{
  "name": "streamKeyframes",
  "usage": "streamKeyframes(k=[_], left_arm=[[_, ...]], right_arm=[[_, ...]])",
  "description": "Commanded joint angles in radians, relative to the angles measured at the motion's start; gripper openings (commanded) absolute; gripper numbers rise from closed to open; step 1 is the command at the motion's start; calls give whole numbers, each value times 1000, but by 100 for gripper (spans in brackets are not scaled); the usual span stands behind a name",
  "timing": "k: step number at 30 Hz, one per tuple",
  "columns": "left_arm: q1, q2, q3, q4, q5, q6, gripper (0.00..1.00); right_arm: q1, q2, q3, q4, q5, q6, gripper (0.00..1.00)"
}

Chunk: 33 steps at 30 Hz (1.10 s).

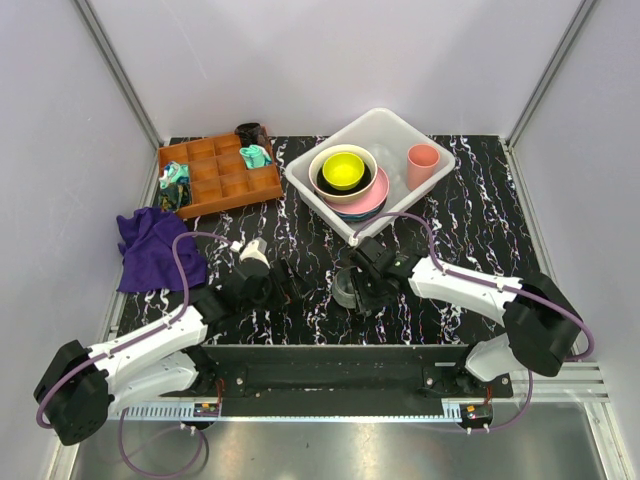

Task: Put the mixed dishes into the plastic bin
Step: Pick up the cup at the center of the board.

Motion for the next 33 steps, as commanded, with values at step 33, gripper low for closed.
streamKeyframes(k=[33], left_arm=[[7,-49,-40,52,12,-20,99]], right_arm=[[9,-47,-12,22,139,40,0]])
